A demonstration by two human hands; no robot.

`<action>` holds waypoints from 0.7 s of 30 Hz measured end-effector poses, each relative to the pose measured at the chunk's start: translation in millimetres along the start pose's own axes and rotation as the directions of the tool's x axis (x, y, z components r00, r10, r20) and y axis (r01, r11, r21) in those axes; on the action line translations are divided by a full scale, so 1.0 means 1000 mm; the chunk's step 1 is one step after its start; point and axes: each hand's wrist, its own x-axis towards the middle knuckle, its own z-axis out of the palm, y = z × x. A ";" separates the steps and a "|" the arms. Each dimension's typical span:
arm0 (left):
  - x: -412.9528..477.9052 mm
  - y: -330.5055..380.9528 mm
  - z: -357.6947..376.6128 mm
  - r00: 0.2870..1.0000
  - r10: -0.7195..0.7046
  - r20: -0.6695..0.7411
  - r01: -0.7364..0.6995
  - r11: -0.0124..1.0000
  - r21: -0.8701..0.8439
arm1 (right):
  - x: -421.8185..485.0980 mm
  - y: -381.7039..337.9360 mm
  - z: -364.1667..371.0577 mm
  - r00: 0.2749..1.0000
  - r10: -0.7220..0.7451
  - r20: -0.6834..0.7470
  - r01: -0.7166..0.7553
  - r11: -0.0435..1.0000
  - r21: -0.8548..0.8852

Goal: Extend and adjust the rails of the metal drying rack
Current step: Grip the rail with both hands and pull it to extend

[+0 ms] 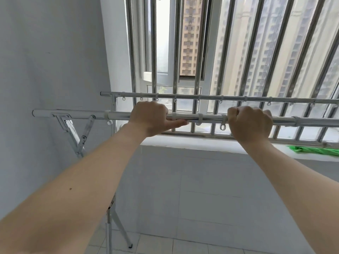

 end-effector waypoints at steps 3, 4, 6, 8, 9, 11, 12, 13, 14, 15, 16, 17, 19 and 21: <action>-0.009 -0.004 -0.001 0.996 0.049 -0.069 -0.048 0.999 0.018 | -0.007 0.000 -0.015 0.999 0.022 0.029 -0.023 0.999 0.028; -0.011 -0.004 -0.001 0.993 0.069 -0.096 -0.067 0.997 0.029 | -0.009 0.003 -0.021 0.999 0.022 0.032 -0.024 0.999 0.039; -0.016 -0.005 -0.001 0.988 0.081 -0.134 -0.076 0.996 0.040 | -0.012 0.011 -0.032 1.000 0.002 0.030 -0.003 0.999 0.048; -0.018 -0.004 -0.002 0.989 0.033 -0.146 -0.035 0.999 -0.009 | -0.013 0.026 -0.041 0.999 -0.002 0.039 0.000 0.999 0.054; -0.018 -0.001 -0.004 0.991 -0.005 -0.136 -0.003 0.998 -0.055 | -0.013 0.034 -0.044 0.997 0.012 0.072 -0.016 0.998 0.063; -0.010 0.019 -0.010 0.991 -0.037 -0.126 0.021 0.992 -0.126 | -0.013 0.055 -0.054 0.988 0.033 0.148 -0.043 0.997 0.066; -0.004 0.031 -0.014 0.991 -0.020 -0.134 0.001 0.990 -0.142 | -0.013 0.062 -0.057 0.984 0.033 0.177 -0.045 0.997 0.065; 0.002 0.046 -0.017 0.989 0.010 -0.146 -0.031 0.989 -0.145 | -0.013 0.069 -0.062 0.981 0.021 0.191 -0.030 0.998 0.048; 0.009 0.065 -0.020 0.988 0.042 -0.149 -0.063 0.988 -0.141 | -0.012 0.074 -0.066 0.982 0.004 0.191 -0.009 1.000 0.024; 0.017 0.090 -0.024 0.987 0.062 -0.149 -0.086 0.984 -0.158 | -0.010 0.084 -0.072 0.984 -0.011 0.180 0.011 1.000 0.000; 0.024 0.112 -0.027 0.987 0.073 -0.142 -0.099 0.978 -0.184 | -0.008 0.092 -0.076 0.985 -0.023 0.173 0.024 1.000 -0.001; 0.029 0.133 -0.029 0.987 0.082 -0.136 -0.110 0.971 -0.214 | -0.006 0.103 -0.079 0.983 -0.026 0.180 0.026 1.000 0.004; 0.040 0.177 -0.027 0.986 0.113 -0.124 -0.140 0.962 -0.235 | -0.002 0.132 -0.085 0.971 -0.015 0.239 0.016 1.000 -0.004; 0.051 0.210 -0.022 0.987 0.149 -0.065 -0.161 0.956 -0.244 | 0.004 0.163 -0.092 0.938 -0.001 0.347 0.019 0.999 -0.050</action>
